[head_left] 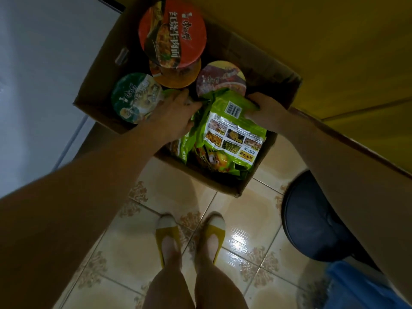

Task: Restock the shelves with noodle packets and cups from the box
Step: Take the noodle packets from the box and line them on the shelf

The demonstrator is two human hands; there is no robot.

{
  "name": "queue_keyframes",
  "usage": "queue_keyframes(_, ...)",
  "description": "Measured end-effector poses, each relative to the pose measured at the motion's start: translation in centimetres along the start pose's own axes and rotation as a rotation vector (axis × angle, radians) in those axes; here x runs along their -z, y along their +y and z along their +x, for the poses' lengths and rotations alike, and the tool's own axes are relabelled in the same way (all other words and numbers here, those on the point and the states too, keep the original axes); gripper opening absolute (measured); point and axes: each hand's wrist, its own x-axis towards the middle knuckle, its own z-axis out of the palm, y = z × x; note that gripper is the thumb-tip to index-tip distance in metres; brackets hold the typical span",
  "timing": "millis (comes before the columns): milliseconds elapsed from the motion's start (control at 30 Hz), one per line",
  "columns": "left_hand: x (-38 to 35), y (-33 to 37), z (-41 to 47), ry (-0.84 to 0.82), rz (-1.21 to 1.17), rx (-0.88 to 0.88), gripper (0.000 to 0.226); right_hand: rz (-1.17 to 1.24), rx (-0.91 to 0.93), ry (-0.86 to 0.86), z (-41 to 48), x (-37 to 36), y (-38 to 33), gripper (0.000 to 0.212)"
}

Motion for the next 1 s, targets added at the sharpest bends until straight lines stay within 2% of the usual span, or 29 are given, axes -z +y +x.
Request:
queue_keyframes(100, 0.6, -0.1, 0.3, 0.015, -0.011, -0.095, 0.054, 0.003, -0.007, 0.009, 0.2, 0.1, 0.0, 0.05)
queue_keyframes(200, 1.2, -0.1, -0.2, 0.023, -0.081, -0.04, 0.043, -0.003, -0.013, 0.013, 0.0, 0.4, -0.1, 0.055)
queue_keyframes(267, 1.6, -0.3, -0.7, 0.011, -0.127, 0.016, 0.046, -0.009, -0.013, 0.026, -0.3, 0.6, -0.2, 0.056)
queue_keyframes(400, 2.1, -0.7, -1.5, -0.031, -0.081, -0.011, 0.054, 0.001, -0.013, 0.002, -1.3, 1.0, -0.4, 0.05)
queue_keyframes(500, 2.5, -1.4, -1.9, -0.046, -0.078, -0.014, 0.04, 0.039, 0.0, -0.026, -2.0, 1.0, -0.5, 0.043)
queue_keyframes(633, 3.3, -2.1, -2.9, -0.022, -0.1, -0.037, 0.027, 0.123, -0.027, -0.033, -3.3, 1.0, -0.9, 0.046)
queue_keyframes(867, 6.1, -2.4, -7.1, 0.136, -0.126, -0.074, 0.02, 0.134, 0.014, 0.073, -7.1, 0.6, -3.2, 0.048)
queue_keyframes(1000, 9.3, -1.5, -10.9, 0.14, -0.29, -0.08, 0.019, 0.14, 0.004, 0.181, -10.4, 1.3, -5.4, 0.048)
